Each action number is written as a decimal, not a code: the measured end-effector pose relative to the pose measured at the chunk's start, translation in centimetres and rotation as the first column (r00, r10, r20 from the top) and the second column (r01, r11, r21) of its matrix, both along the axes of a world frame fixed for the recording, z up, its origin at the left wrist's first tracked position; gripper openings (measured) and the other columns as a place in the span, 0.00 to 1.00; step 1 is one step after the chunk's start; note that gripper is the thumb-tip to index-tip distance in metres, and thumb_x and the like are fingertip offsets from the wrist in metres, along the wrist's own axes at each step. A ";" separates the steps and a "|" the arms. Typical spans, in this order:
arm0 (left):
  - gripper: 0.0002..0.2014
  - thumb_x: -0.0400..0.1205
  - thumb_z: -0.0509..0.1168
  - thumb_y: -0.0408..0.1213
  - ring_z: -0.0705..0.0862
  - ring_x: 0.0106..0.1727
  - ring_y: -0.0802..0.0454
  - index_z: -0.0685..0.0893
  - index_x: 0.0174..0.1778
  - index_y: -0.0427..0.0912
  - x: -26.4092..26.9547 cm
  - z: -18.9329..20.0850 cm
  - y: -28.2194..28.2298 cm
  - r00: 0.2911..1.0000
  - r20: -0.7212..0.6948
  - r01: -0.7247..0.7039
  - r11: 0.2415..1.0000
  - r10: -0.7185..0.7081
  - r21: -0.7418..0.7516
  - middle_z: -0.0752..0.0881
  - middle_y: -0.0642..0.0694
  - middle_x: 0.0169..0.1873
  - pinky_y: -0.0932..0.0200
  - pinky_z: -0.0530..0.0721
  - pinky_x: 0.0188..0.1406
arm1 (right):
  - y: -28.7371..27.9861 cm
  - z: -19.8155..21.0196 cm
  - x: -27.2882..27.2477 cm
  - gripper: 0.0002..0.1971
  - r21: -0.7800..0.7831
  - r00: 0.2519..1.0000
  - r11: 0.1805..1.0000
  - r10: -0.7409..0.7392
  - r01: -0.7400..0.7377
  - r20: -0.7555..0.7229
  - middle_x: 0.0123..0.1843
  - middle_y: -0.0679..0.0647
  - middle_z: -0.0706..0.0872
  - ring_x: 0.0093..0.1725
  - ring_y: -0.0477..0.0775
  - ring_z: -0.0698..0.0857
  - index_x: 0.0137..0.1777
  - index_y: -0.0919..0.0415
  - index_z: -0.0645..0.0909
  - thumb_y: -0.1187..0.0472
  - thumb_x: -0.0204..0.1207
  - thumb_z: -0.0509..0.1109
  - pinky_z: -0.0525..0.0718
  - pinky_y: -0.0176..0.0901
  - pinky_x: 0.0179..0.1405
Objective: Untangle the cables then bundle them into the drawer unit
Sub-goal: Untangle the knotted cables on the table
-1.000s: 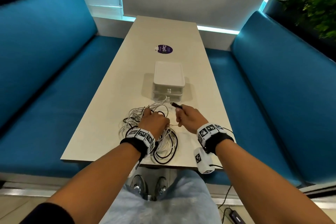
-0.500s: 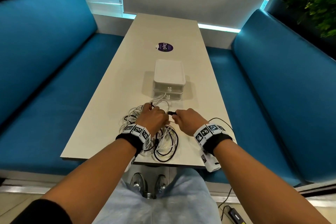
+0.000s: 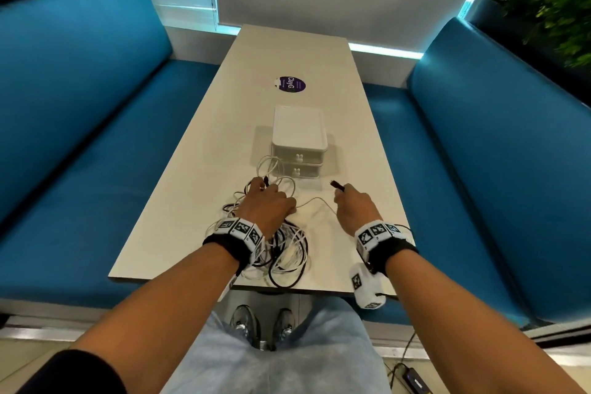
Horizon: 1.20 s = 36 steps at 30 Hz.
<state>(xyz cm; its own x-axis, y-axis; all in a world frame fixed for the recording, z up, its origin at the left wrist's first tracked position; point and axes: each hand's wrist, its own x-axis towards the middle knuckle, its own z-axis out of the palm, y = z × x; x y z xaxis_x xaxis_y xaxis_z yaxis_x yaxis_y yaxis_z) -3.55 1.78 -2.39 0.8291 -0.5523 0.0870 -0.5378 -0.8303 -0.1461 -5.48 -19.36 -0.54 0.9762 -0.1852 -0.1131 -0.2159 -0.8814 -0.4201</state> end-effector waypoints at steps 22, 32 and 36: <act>0.06 0.87 0.58 0.41 0.83 0.55 0.49 0.78 0.57 0.54 -1.0 -1.3 0.3 0.999 0.034 -0.003 0.995 0.007 -0.098 0.86 0.54 0.46 0.43 0.64 0.69 | 4.2 -0.8 -0.4 0.15 0.151 0.916 0.910 0.397 -0.386 -0.050 0.52 0.60 0.86 0.52 0.62 0.83 0.59 0.61 0.81 0.55 0.88 0.55 0.76 0.47 0.49; 0.07 0.86 0.60 0.45 0.82 0.53 0.47 0.83 0.48 0.49 -1.0 -1.7 0.7 0.993 0.111 0.040 0.997 -0.032 -0.070 0.87 0.52 0.43 0.40 0.67 0.65 | 2.4 -0.6 -0.6 0.14 -0.225 0.936 0.909 0.344 -0.351 -0.070 0.46 0.62 0.84 0.43 0.67 0.84 0.61 0.56 0.74 0.49 0.88 0.53 0.84 0.56 0.43; 0.09 0.78 0.60 0.31 0.81 0.52 0.46 0.83 0.47 0.48 -1.1 -0.8 0.6 0.993 0.118 0.020 0.999 -0.015 -0.043 0.85 0.52 0.42 0.40 0.70 0.64 | 0.8 -0.4 -0.9 0.15 -0.348 0.942 0.876 0.326 -0.333 -0.081 0.47 0.61 0.83 0.39 0.64 0.81 0.64 0.57 0.72 0.50 0.89 0.50 0.80 0.52 0.37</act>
<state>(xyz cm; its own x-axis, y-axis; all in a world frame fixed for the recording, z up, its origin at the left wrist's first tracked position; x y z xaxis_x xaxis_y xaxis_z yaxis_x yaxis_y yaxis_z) -4.66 2.42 -3.22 0.8018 -0.5604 0.2076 -0.5337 -0.8278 -0.1730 -6.39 -18.52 -0.90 0.9860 0.1161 -0.1201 0.1084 -0.9917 -0.0686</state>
